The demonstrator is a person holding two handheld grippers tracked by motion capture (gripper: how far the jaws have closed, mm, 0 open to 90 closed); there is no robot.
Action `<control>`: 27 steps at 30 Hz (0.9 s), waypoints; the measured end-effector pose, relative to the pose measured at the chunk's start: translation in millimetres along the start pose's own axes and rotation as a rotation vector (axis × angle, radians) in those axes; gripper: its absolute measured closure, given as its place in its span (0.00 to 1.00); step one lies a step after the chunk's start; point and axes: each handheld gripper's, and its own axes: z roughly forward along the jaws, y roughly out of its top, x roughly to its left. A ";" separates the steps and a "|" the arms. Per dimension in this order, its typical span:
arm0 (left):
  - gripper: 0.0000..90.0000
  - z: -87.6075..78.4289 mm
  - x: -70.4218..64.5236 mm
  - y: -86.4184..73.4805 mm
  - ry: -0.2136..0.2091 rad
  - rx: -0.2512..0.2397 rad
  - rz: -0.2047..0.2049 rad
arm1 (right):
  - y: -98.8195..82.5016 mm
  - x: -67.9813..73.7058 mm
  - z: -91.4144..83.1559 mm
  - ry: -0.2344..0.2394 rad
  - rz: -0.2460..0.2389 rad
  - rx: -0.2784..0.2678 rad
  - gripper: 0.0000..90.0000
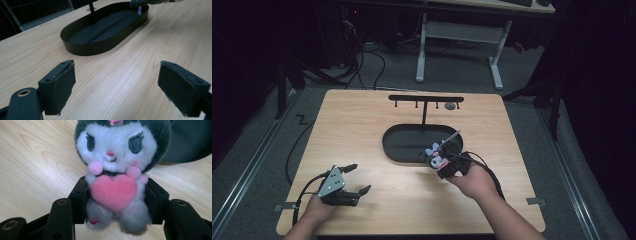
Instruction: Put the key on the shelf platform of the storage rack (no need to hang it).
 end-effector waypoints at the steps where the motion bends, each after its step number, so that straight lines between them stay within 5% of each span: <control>1: 0.17 0.0 0.0 0.0 0.000 0.000 0.000 | 1.3 -1.0 -0.3 0.000 0.000 0.002 0.52; 17: 0.17 -0.5 1.2 -0.2 -0.002 -0.005 -0.003 | 30.0 -17.4 6.2 -0.017 0.042 -0.009 0.52; 27: 0.17 -0.9 0.0 -0.2 -0.003 -0.001 0.001 | 51.3 -22.2 19.3 -0.034 0.026 -0.013 0.52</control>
